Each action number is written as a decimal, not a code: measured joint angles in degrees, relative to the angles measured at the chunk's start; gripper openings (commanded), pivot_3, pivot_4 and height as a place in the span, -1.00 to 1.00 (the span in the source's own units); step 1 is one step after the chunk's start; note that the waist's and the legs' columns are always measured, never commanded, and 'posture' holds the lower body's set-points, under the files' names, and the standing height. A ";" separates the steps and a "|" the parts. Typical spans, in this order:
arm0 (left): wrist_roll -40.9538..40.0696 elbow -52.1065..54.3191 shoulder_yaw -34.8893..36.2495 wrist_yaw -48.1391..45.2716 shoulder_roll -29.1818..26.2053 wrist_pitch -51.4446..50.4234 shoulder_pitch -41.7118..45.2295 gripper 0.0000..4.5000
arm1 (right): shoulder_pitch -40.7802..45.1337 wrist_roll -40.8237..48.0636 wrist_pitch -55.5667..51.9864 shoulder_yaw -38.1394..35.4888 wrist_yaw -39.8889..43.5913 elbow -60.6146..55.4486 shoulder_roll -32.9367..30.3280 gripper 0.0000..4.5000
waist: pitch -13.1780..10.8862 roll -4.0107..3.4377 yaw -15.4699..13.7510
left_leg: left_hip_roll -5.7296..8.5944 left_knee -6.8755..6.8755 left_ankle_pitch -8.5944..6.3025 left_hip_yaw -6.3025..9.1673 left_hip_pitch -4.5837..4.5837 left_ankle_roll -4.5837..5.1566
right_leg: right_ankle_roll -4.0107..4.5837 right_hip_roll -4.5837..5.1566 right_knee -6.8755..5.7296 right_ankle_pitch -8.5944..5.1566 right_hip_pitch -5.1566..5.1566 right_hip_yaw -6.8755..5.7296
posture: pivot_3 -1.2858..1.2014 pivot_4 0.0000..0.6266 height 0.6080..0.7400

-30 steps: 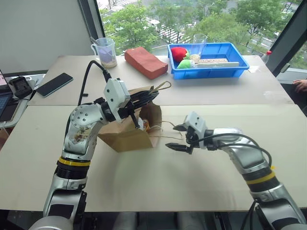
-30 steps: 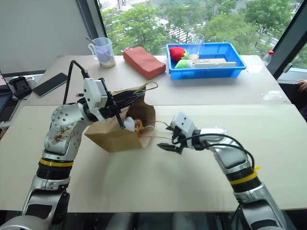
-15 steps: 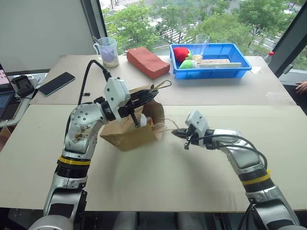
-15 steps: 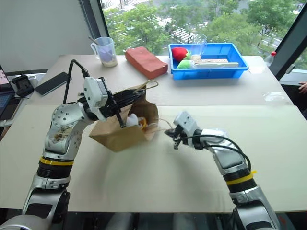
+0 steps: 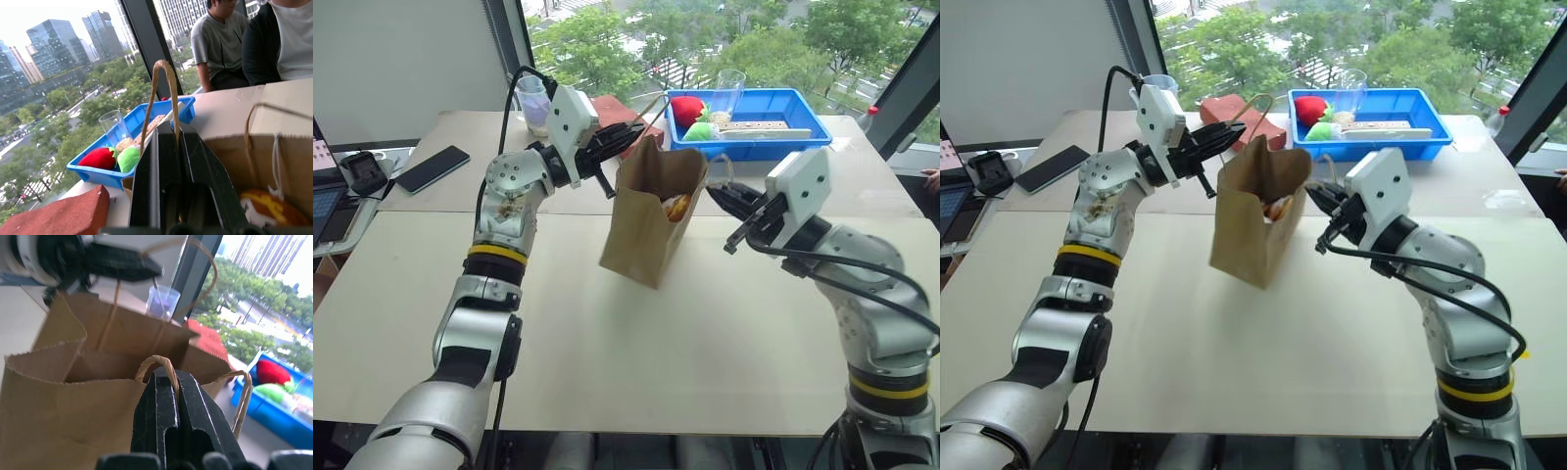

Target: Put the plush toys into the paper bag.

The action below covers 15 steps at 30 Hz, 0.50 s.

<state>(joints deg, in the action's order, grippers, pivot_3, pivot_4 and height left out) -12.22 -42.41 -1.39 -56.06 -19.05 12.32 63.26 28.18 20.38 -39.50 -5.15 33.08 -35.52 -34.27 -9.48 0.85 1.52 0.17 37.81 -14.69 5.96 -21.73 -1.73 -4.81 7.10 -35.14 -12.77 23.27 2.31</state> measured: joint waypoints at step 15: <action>0.51 -6.00 0.43 -15.48 -1.52 1.79 0.28 -1.00 | 11.31 2.97 -11.97 16.77 -1.99 9.51 5.28 -0.98 | 0.00 0.00 0.93 | 0.00 0.04 -0.02 0.07 -0.11 0.04 | -0.01 0.00 -0.30 0.00 0.06 -0.03 | 0.03 -0.52 1.00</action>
<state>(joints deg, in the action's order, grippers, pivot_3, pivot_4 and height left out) -11.71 -48.41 -0.96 -71.54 -20.56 14.11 63.54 39.48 23.36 -51.47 11.63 31.09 -26.01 -28.99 -9.48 0.84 2.44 0.17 37.85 -14.71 6.02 -21.85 -1.68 -4.81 7.10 -35.45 -12.77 23.32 2.28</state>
